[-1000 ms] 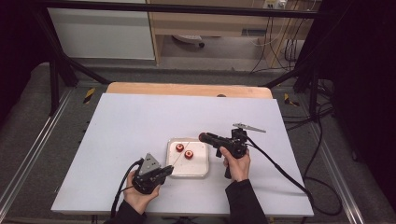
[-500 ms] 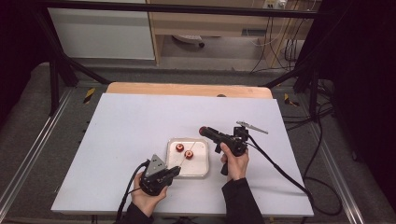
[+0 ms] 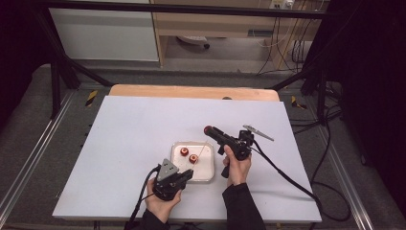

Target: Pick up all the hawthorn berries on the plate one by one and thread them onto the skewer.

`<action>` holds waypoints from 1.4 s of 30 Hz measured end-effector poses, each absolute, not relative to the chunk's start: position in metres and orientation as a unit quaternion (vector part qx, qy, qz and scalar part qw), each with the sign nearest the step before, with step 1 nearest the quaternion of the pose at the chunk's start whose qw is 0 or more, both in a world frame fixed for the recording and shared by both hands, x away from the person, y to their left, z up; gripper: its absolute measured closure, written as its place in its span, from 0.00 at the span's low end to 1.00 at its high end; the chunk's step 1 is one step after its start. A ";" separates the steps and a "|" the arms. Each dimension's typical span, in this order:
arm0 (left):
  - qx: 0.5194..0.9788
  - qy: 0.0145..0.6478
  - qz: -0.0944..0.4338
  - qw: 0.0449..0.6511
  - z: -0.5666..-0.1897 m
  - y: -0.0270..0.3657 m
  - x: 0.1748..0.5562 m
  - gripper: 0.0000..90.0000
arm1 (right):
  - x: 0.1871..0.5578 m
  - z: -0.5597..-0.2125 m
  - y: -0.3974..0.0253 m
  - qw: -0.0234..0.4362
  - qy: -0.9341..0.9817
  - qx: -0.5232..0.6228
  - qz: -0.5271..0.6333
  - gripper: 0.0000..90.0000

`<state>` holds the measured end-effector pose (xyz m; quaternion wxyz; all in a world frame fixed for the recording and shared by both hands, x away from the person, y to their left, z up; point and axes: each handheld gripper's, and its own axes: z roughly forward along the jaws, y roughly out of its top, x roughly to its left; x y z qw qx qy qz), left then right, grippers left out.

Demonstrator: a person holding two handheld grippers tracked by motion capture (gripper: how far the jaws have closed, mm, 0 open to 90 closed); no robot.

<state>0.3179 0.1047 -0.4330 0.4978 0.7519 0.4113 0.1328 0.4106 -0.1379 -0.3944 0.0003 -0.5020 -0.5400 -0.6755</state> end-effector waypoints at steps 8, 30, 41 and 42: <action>0.734 0.423 0.127 0.516 -0.438 0.101 0.318 0.98 | 0.411 -0.399 -0.133 0.003 -0.524 -0.507 -0.684 0.68; 0.714 0.432 0.129 0.536 -0.438 0.101 0.321 0.98 | 0.406 -0.404 -0.128 0.019 -0.517 -0.502 -0.692 0.68; 0.701 0.440 0.135 0.545 -0.438 0.096 0.320 0.98 | 0.402 -0.405 -0.126 0.029 -0.516 -0.500 -0.695 0.68; 0.701 0.442 0.133 0.544 -0.438 0.095 0.320 0.98 | 0.401 -0.406 -0.126 0.028 -0.519 -0.500 -0.693 0.68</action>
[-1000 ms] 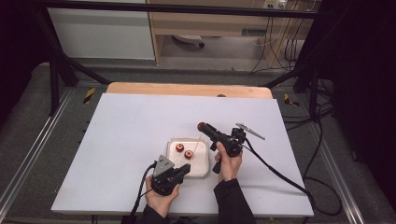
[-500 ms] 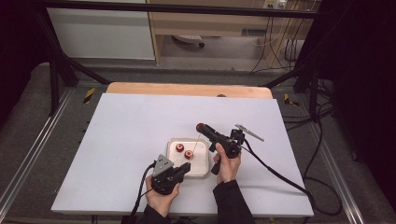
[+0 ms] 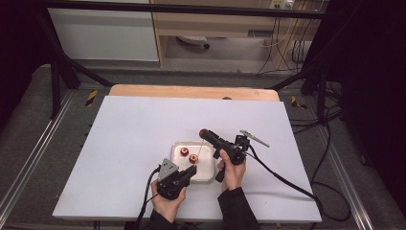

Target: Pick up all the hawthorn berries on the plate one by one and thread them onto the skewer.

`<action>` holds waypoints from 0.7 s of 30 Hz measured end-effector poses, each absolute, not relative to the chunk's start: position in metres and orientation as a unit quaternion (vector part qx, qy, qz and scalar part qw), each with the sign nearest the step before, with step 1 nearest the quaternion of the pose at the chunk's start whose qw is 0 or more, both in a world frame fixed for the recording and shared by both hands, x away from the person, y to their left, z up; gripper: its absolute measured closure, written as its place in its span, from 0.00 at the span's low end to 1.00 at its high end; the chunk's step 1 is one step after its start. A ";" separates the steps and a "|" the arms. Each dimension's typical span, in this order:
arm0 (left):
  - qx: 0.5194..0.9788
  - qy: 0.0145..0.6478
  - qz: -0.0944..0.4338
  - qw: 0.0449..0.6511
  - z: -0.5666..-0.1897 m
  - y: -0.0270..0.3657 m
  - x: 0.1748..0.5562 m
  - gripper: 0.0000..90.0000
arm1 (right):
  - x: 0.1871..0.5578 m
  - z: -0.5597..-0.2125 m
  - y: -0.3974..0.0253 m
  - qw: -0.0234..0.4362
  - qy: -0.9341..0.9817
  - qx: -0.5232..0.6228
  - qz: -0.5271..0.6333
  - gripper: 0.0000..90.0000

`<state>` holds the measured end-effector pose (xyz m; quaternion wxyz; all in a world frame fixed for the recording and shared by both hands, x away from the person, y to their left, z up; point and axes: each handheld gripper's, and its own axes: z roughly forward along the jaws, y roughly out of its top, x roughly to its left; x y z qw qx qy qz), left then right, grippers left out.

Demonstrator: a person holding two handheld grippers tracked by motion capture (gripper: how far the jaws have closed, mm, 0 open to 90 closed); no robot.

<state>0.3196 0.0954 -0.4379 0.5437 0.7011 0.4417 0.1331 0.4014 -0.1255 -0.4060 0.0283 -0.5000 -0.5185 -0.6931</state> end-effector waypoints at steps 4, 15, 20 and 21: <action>0.696 0.447 0.129 0.548 -0.436 0.095 0.321 0.98 | 0.399 -0.409 -0.123 0.030 -0.525 -0.498 -0.690 0.68; 0.699 0.443 0.133 0.545 -0.427 0.094 0.332 0.98 | 0.392 -0.413 -0.120 0.043 -0.550 -0.490 -0.675 0.68; 0.705 0.440 0.133 0.540 -0.424 0.093 0.340 0.98 | 0.388 -0.418 -0.117 0.047 -0.564 -0.484 -0.667 0.68; 0.705 0.440 0.131 0.541 -0.423 0.093 0.341 0.98 | 0.387 -0.419 -0.116 0.048 -0.567 -0.484 -0.665 0.68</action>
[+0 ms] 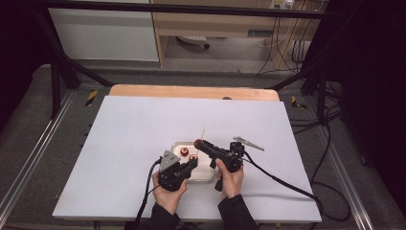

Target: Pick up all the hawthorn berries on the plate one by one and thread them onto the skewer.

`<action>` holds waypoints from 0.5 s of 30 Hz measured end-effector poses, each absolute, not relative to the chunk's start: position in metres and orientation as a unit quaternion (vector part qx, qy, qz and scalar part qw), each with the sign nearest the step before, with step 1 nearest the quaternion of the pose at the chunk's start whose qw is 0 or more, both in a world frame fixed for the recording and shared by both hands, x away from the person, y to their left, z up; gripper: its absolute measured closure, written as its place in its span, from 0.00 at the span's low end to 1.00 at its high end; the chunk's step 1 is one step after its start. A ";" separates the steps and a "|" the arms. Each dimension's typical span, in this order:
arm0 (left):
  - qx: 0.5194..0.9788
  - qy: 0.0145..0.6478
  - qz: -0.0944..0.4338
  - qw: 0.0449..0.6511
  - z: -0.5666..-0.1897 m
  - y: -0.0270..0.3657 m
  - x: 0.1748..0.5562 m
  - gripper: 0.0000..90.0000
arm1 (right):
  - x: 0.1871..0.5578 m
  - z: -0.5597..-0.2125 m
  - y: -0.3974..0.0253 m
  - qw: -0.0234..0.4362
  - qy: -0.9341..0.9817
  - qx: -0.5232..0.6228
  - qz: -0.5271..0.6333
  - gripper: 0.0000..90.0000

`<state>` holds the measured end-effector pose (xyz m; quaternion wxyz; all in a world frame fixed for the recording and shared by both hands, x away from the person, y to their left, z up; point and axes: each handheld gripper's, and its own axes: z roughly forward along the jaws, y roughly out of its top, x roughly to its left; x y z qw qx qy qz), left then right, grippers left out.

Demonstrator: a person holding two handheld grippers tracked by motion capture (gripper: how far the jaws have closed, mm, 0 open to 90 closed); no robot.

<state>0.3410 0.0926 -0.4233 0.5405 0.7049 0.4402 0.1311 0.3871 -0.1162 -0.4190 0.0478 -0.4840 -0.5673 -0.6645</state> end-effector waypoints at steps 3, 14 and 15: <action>0.709 0.436 0.135 0.537 -0.422 0.093 0.344 0.98 | 0.385 -0.421 -0.115 0.050 -0.574 -0.484 -0.659 0.68; 0.720 0.428 0.140 0.528 -0.422 0.092 0.349 0.98 | 0.381 -0.427 -0.112 0.049 -0.589 -0.483 -0.645 0.68; 0.722 0.425 0.139 0.529 -0.422 0.093 0.349 0.98 | 0.381 -0.427 -0.112 0.050 -0.592 -0.482 -0.644 0.68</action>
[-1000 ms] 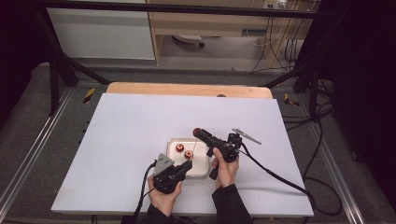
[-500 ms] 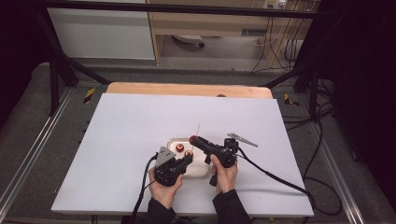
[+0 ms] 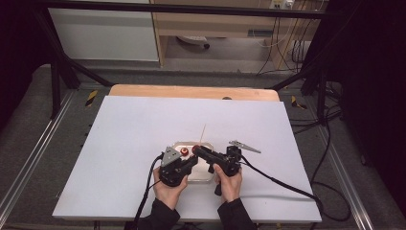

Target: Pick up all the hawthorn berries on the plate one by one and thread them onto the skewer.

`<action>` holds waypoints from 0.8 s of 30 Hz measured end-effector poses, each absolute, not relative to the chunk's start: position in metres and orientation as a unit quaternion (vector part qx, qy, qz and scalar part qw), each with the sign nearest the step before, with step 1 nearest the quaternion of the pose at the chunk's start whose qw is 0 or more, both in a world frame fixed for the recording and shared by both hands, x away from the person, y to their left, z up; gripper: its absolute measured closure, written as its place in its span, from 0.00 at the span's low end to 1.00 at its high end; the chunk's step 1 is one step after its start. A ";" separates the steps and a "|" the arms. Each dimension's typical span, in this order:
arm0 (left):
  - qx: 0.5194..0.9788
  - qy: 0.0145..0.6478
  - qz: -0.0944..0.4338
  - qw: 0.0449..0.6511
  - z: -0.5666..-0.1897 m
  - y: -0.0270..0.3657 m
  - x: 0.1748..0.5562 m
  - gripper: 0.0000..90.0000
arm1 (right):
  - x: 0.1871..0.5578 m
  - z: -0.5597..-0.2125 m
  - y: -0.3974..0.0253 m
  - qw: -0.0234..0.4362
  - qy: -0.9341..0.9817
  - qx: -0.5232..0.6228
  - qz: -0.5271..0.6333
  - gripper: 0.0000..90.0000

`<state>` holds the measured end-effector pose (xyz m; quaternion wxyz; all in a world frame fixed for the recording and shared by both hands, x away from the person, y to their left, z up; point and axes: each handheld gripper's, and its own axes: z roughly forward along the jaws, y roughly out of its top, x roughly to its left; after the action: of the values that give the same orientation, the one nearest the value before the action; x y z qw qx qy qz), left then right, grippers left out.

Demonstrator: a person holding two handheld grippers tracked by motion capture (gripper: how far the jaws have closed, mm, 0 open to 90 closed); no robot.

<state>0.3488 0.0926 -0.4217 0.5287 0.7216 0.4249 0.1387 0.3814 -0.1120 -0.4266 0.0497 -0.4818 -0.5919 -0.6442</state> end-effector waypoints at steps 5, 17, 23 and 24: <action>0.737 0.407 0.141 0.521 -0.417 0.099 0.349 0.98 | 0.380 -0.419 -0.117 0.027 -0.598 -0.469 -0.649 0.59; 0.801 0.355 0.163 0.454 -0.414 0.147 0.341 0.98 | 0.385 -0.407 -0.146 -0.031 -0.694 -0.449 -0.562 0.14; 0.808 0.366 0.152 0.436 -0.422 0.181 0.336 0.98 | 0.394 -0.412 -0.145 -0.029 -0.745 -0.440 -0.501 0.11; 0.810 0.367 0.153 0.432 -0.423 0.186 0.335 0.98 | 0.396 -0.412 -0.143 -0.030 -0.754 -0.438 -0.489 0.11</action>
<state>0.3346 0.1862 -0.4233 0.4316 0.8097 0.3671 0.1531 0.3956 -0.1433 -0.4122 -0.0301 -0.4377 -0.7540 -0.4888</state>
